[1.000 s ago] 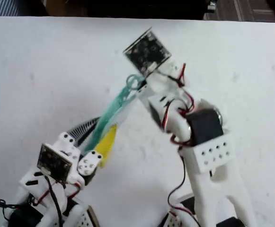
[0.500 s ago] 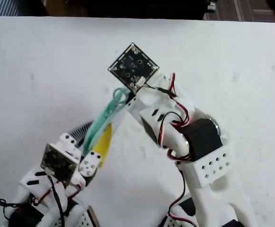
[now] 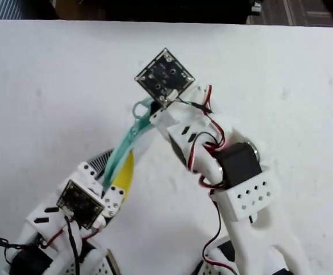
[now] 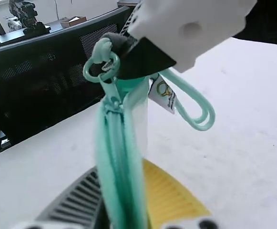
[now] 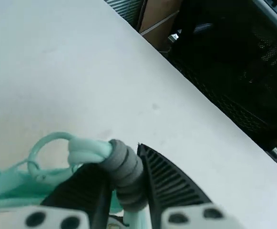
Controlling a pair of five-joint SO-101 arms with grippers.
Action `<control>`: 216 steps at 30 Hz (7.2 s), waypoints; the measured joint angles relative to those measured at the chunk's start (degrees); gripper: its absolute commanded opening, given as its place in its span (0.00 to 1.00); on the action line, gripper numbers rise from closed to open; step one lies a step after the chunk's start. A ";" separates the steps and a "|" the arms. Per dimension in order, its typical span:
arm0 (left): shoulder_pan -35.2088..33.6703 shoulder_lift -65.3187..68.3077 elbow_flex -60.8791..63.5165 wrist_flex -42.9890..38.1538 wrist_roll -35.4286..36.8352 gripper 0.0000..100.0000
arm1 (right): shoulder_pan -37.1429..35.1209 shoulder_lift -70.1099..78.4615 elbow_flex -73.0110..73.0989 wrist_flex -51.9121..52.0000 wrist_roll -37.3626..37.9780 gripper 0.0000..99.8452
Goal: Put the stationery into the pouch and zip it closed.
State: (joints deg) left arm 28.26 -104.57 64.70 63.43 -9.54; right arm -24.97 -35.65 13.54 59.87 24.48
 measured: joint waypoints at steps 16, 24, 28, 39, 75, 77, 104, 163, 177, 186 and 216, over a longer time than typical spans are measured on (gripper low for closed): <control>-1.85 0.09 0.00 0.35 -0.97 0.02 | 16.00 0.79 11.69 -11.34 3.08 0.02; -1.85 0.18 0.09 0.26 -0.97 0.02 | 20.40 8.09 11.60 -14.68 5.01 0.02; -1.85 0.18 0.09 0.53 -0.97 0.02 | 21.01 9.58 11.60 -14.68 5.10 0.02; -1.85 0.09 0.09 0.26 -0.97 0.02 | 24.18 10.20 11.43 -14.07 5.10 0.30; -0.18 69.01 -9.23 -61.63 -25.85 0.02 | 40.18 1.67 37.01 -15.56 -15.82 0.31; 1.58 74.64 -10.20 -62.51 -28.84 0.02 | 42.29 1.67 38.95 -18.11 -16.88 0.31; 11.87 85.98 -33.67 -10.46 3.08 0.30 | 46.15 1.67 40.44 -20.75 -19.34 0.31; -30.77 104.00 -26.73 -18.02 2.73 0.02 | 29.71 28.66 30.59 -14.42 -4.84 0.02; -42.64 100.13 -39.47 -5.89 5.98 0.02 | 30.15 28.66 30.51 -15.74 -4.84 0.02; -45.19 88.26 -62.33 6.59 2.90 0.02 | 30.59 23.21 6.42 12.04 -4.84 0.02; -25.67 41.85 -81.85 38.86 -5.45 0.02 | 18.73 -33.58 -19.43 37.71 -4.84 0.02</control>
State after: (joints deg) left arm 2.59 -62.73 -17.14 102.29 -14.99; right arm -6.24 -69.23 -5.89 97.58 19.65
